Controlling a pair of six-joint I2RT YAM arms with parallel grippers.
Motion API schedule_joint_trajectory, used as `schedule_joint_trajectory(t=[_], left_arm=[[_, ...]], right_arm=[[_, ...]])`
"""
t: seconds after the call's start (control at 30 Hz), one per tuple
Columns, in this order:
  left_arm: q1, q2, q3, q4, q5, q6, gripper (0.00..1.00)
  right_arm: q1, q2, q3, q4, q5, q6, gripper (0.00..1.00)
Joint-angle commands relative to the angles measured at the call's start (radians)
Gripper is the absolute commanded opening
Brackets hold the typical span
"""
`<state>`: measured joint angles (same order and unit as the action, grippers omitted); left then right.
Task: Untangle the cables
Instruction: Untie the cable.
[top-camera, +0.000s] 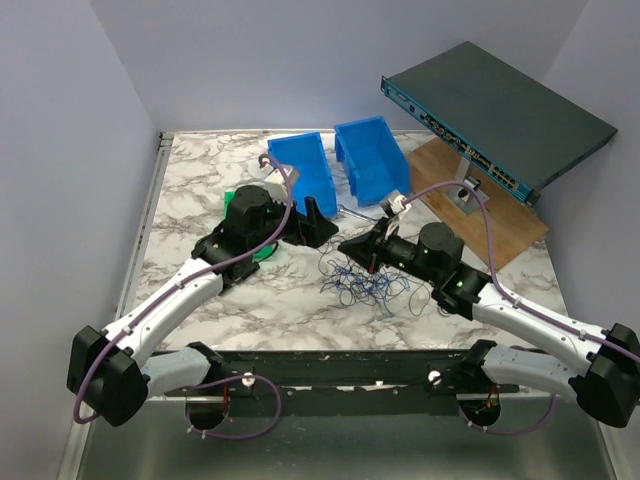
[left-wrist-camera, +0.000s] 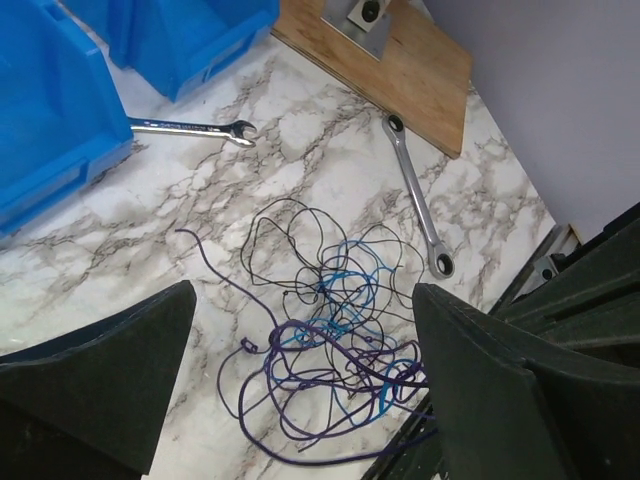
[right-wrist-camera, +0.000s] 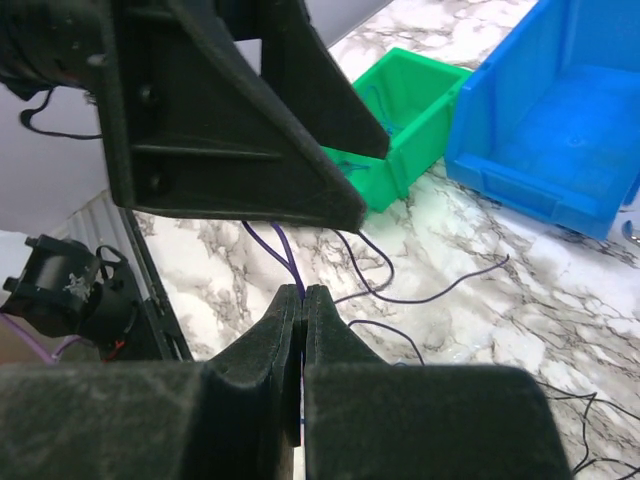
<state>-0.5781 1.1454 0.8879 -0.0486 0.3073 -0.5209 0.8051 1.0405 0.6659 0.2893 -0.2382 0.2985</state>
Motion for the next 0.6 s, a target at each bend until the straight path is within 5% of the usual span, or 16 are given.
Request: schedule_joint_trajectory(t=[0.0, 0.17, 0.57], left_arm=[[0.000, -0.099, -0.027, -0.020, -0.064, 0.035, 0.95], [0.002, -0.196, -0.093, -0.024, -0.089, 0.066, 0.95], [0.002, -0.136, -0.105, -0.034, -0.094, 0.087, 0.87]], right_arm=[[0.000, 0.004, 0.017, -0.026, 0.078, 0.000, 0.01], [0.000, -0.002, 0.012, -0.029, 0.064, -0.005, 0.01], [0.000, -0.008, 0.026, -0.042, 0.021, -0.001, 0.01]])
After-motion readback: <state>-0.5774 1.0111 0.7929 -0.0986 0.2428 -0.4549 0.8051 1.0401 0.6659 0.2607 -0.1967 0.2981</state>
